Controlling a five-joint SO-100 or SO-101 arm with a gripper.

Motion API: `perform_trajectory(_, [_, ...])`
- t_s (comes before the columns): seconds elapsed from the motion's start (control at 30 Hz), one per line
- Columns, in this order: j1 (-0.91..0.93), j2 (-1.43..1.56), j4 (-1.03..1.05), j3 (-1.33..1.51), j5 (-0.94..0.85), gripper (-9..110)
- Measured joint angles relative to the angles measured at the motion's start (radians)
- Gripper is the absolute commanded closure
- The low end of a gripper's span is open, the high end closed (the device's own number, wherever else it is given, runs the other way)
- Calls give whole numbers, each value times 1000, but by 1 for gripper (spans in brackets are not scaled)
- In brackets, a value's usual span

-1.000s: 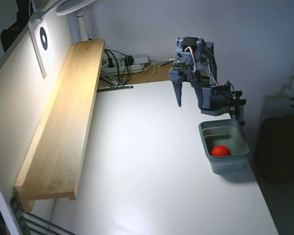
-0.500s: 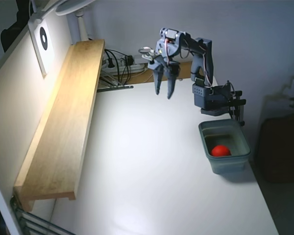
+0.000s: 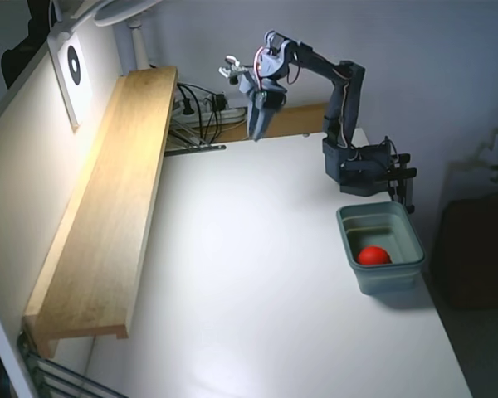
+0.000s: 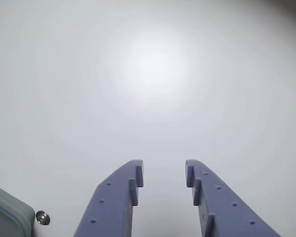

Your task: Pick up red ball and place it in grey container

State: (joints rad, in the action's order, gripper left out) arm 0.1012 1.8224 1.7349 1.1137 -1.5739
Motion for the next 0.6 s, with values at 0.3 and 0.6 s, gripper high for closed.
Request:
perform_trajectory(0.3, [187, 106, 0, 94, 2, 100])
perform_trajectory(0.6, [325, 179, 0, 164, 0, 103])
